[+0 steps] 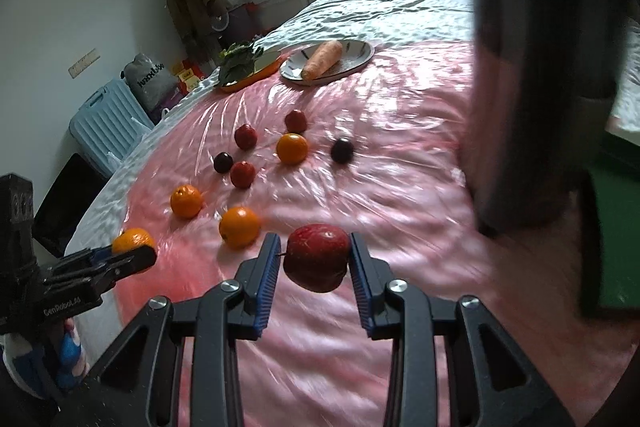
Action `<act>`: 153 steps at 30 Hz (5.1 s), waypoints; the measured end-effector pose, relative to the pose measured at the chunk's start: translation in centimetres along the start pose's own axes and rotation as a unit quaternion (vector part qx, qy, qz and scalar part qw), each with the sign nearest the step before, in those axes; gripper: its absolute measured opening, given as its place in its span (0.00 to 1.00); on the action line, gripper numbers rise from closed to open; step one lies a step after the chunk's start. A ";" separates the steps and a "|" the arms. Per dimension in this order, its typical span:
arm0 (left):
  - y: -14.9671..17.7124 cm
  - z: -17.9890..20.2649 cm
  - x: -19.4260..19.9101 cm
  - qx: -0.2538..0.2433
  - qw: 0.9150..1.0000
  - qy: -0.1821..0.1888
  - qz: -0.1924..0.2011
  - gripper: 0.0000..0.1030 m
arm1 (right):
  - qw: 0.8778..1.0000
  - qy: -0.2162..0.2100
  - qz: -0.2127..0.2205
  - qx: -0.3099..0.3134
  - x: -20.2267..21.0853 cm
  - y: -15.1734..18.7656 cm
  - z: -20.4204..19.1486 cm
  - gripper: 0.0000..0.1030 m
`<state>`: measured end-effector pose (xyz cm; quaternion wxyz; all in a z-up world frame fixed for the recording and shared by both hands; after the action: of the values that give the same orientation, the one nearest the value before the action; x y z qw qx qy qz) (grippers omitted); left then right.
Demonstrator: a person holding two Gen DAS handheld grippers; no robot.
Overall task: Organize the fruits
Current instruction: 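Carry the apple and orange to the green tray and release both, then withdraw both open grippers from the tray back toward the fruit, then grasp an orange with the right gripper while the left gripper grasps another orange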
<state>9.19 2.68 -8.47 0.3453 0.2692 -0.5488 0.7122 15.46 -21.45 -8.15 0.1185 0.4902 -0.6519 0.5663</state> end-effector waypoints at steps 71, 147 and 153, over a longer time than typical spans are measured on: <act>-0.5 39.7 -12.0 -0.283 0.953 0.094 -0.059 0.54 | 0.949 0.278 0.041 -0.141 15.6 4.0 32.5 1.00; -3.8 -8.6 -5.7 -0.059 0.995 -0.075 -0.040 0.58 | 0.996 0.009 -0.057 0.066 -6.6 -0.7 -9.2 1.00; -4.6 -8.6 -8.0 -0.071 0.992 -0.092 -0.050 0.58 | 0.995 0.005 -0.080 0.056 -9.7 -1.1 -8.6 1.00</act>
<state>17.71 10.18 -13.95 0.3465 0.3351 -0.6129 0.6261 17.61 -9.07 -11.48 0.1388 0.5439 -0.5772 0.5931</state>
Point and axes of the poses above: each gripper's, at about its wrist camera, not at the fingertips, and x roughly against the way its jaws point, z to its right, y to its underside, the point moved 1 cm from there along -x, roughly the way its jaws point
